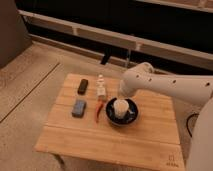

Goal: Place the ceramic cup in the ceramic bowl

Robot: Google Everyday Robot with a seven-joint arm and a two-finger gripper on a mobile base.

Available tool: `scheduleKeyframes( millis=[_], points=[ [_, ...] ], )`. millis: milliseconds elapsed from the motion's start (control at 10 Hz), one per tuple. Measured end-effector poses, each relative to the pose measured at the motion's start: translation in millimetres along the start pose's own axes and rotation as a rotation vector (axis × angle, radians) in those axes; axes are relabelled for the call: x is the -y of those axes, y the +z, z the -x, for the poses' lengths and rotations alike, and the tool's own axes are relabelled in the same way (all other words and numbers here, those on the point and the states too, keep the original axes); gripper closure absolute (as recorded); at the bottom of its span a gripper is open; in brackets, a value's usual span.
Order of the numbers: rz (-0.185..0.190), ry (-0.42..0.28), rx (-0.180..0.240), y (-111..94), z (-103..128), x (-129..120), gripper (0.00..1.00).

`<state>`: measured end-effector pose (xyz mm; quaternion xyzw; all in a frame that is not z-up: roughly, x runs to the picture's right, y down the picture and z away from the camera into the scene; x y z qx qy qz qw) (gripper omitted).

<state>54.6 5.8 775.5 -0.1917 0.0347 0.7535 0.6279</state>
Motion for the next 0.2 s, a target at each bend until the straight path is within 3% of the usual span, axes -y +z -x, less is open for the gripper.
scheduleKeyframes(
  millis=[200],
  points=[
    [-0.001,-0.003,0.003,-0.2,0.8,0.2,0.99]
  ],
)
